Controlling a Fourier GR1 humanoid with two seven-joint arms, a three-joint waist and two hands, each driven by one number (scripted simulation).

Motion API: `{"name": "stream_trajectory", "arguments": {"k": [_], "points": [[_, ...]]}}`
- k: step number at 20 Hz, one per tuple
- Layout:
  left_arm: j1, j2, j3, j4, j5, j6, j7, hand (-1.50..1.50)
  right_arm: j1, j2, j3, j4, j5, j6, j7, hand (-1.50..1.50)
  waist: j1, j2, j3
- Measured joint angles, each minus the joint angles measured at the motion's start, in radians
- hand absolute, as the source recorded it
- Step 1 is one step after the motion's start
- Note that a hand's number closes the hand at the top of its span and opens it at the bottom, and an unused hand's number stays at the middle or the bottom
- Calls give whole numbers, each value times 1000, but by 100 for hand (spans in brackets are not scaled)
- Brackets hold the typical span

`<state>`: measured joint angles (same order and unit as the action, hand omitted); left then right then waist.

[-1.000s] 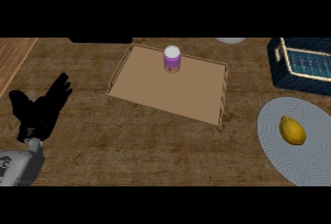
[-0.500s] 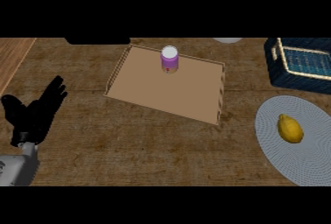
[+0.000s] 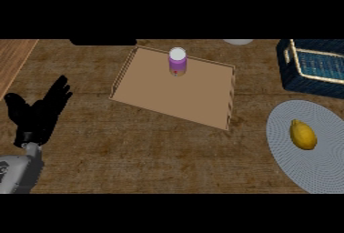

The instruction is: Pick the lemon from the placemat and place it in the basket

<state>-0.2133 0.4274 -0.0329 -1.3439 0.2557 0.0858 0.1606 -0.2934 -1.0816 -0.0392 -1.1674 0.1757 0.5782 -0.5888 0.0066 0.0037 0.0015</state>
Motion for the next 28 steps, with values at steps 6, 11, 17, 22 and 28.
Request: {"name": "stream_trajectory", "arguments": {"k": [6, 11, 17, 22, 28], "points": [[-3, -9, 11, -5, -6, -14, 10, 0, -17, 130, 61, 92, 64, -109, -83, -150, 6, 0, 0], [-4, -30, 9, -24, -29, 0, 30, 0, -52, 233, 90, 179, 86, -147, -111, -150, 6, -1, 0], [9, -49, 25, -17, -52, -17, 12, 0, -102, 301, 144, 278, 207, -188, -132, -150, 5, -1, -1], [-15, -63, 50, 19, -69, -30, 7, 0, -134, 338, 168, 338, 300, -208, -143, -150, 1, -1, -1], [3, -75, 71, -9, -89, -49, 24, 0, -142, 341, 147, 384, 359, -221, -190, -150, -1, -3, -1]]}}
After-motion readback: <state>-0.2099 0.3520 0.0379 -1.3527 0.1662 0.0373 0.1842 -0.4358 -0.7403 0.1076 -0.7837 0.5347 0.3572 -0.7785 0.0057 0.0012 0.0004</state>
